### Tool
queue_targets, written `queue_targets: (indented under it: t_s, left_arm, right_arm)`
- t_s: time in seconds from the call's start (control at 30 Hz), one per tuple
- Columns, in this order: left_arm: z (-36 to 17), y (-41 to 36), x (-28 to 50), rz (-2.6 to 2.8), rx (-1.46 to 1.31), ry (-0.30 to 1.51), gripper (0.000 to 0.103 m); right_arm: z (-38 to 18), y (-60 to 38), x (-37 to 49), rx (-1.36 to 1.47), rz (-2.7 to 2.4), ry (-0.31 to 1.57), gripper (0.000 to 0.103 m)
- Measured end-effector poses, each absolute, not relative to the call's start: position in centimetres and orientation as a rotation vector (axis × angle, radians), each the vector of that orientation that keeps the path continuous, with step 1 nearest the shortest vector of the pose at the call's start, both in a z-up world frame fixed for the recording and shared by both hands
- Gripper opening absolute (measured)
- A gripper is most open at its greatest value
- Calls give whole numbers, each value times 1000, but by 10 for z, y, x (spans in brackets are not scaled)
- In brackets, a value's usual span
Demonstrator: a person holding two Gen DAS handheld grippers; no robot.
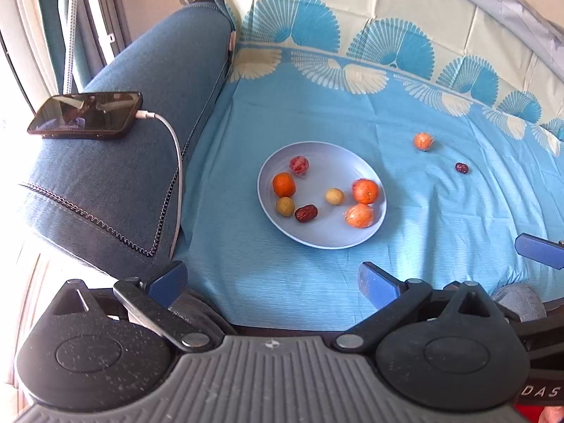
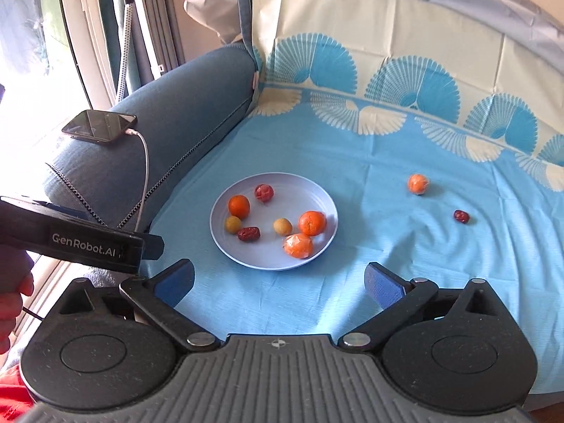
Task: Organize fruits
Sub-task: 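Lift both tools off the plate and move toward the last two fruits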
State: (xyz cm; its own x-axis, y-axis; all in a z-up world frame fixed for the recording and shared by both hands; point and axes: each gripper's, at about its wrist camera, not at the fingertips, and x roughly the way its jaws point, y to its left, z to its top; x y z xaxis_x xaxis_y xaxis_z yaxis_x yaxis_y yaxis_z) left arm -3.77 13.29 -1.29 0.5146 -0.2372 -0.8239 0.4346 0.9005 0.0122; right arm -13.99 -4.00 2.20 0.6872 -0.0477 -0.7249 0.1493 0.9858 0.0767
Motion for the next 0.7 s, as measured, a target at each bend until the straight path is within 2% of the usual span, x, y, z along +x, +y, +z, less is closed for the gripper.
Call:
queue_targets:
  t_s: [0.7]
  left_arm:
    - [9, 125, -70, -411, 261, 902, 103]
  right_arm:
    - [44, -42, -182, 110, -152, 725, 102]
